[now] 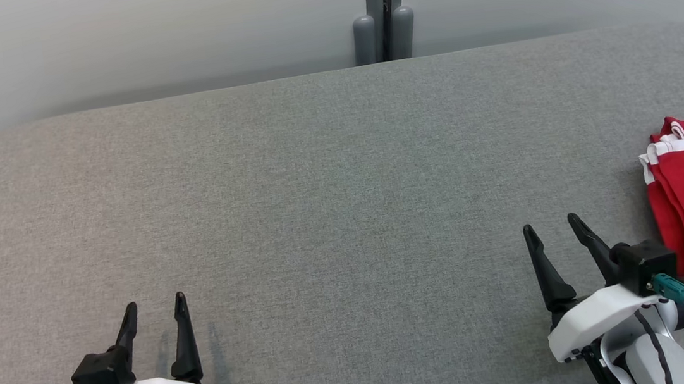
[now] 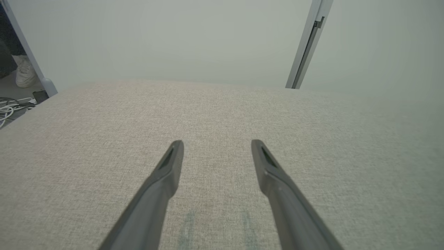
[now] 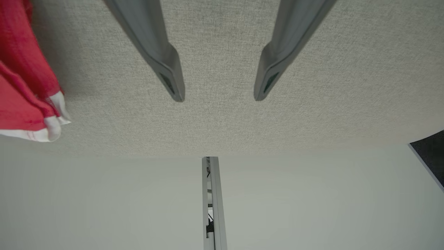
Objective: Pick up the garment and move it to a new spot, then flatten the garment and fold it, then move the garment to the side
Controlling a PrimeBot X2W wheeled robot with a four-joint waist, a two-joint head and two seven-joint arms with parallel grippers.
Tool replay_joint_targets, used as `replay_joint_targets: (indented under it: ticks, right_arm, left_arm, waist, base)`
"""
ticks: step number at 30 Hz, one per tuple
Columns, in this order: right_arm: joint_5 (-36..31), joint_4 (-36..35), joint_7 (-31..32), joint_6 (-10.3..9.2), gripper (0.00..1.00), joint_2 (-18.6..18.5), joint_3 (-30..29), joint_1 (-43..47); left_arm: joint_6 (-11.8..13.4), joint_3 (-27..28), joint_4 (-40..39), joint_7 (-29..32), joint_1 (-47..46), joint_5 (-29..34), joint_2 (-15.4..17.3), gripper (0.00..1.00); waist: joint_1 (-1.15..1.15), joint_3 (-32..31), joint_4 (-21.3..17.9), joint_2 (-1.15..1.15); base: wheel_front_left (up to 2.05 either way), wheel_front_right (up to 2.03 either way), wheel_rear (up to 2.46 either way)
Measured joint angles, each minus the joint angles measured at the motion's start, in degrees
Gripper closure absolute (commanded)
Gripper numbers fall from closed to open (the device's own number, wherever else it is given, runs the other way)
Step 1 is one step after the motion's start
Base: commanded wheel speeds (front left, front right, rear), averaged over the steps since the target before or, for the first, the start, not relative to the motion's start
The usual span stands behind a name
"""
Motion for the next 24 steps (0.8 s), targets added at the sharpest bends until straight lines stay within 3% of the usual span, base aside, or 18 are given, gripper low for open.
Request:
replay_joint_targets:
  ticks: [8, 9, 14, 24]
  right_arm:
    - [0.9, 0.0, 0.0, 0.00, 0.00, 0.1, 0.8, -0.3]
    - [0.6, -0.5, 0.0, 0.01, 1.00, 0.2, 0.7, -0.3]
    - [1.0, 1.2, 0.4, 0.01, 1.00, 0.7, 0.9, 1.9]
    - [11.6, -0.7, 3.2, 0.01, 1.00, 0.7, -1.0, 2.4]
  left_arm:
    - [-1.2, -0.2, 0.0, 0.0, -0.1, -1.0, 0.1, 0.00]
    - [-1.6, -0.2, 0.3, 0.0, -0.1, -1.4, 0.1, 1.00]
    - [-1.7, -0.2, 2.6, 0.6, 1.1, -1.8, -0.6, 1.00]
    - [-2.6, 0.8, 1.4, 3.5, 1.2, -12.1, -0.6, 1.00]
  waist:
    - [0.00, 0.4, -1.1, 0.00]
    - [0.00, 0.5, -1.1, 0.00]
    - [0.00, 0.4, -1.1, 0.00]
    - [0.00, -0.2, -0.9, 0.00]
  base:
    - [0.00, 0.00, 0.00]
    - [0.00, 0.00, 0.00]
    - [0.00, 0.00, 0.00]
    - [0.00, 0.00, 0.00]
